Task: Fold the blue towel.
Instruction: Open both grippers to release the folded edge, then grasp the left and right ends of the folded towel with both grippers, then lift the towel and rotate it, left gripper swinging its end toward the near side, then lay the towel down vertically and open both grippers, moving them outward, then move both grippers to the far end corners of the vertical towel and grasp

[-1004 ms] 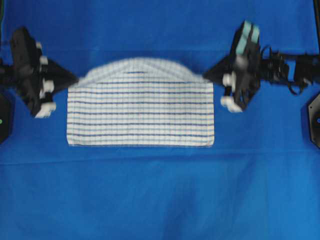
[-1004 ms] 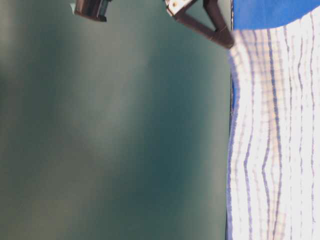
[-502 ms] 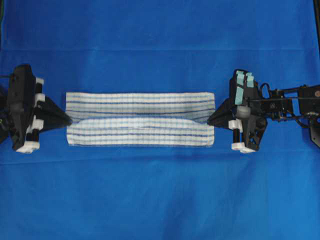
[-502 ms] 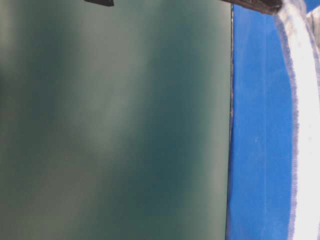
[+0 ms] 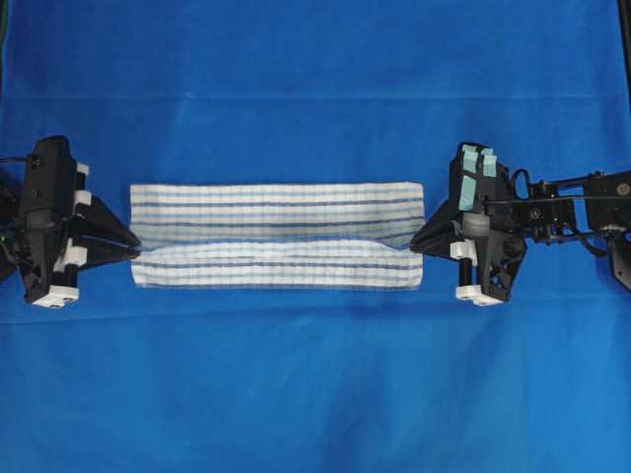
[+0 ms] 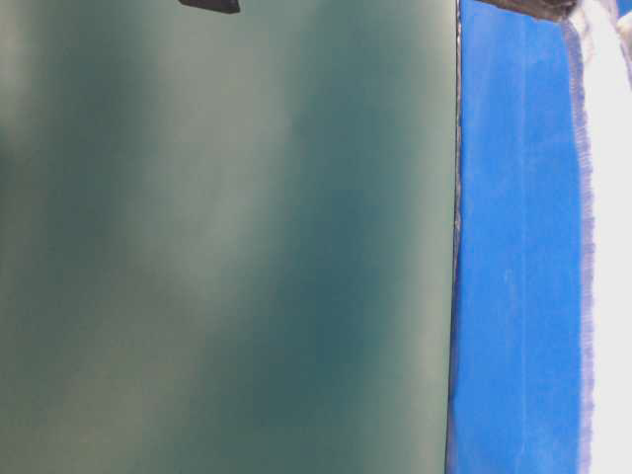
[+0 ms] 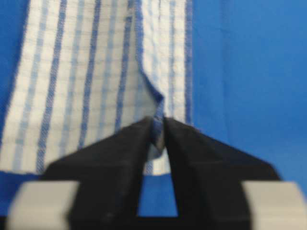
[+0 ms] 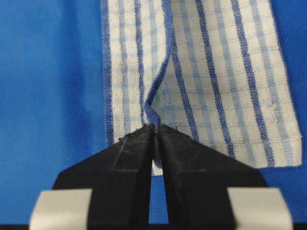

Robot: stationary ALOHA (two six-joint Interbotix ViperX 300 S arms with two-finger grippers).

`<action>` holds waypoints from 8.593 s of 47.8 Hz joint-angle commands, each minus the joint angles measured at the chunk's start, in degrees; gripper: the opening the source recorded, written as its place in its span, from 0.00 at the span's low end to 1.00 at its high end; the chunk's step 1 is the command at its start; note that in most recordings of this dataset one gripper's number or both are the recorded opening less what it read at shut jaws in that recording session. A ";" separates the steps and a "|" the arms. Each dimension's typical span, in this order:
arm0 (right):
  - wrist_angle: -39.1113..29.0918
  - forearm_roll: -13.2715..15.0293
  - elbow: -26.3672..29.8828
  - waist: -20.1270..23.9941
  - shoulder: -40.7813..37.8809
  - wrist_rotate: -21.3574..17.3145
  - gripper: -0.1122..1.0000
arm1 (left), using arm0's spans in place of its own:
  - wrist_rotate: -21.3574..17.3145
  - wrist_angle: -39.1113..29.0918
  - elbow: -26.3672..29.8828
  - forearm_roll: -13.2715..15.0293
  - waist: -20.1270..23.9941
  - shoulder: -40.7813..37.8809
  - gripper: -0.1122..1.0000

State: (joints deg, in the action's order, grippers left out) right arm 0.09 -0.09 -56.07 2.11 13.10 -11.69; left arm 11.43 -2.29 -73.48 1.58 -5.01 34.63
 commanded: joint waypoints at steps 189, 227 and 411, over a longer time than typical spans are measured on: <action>-8.26 8.70 16.44 -27.16 5.01 2.02 0.14 | -5.36 3.52 15.64 -0.09 2.55 -0.53 0.11; -8.26 15.73 31.03 -33.05 -7.21 2.11 0.14 | -6.15 4.48 45.18 0.00 -4.13 -32.52 0.11; 10.99 11.07 4.92 -24.26 9.40 1.49 0.66 | -10.55 23.03 20.57 0.00 21.27 -16.08 0.81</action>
State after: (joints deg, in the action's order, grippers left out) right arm 10.63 10.90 -53.79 -19.86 25.05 -10.37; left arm 0.88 20.04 -55.90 1.58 14.15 21.88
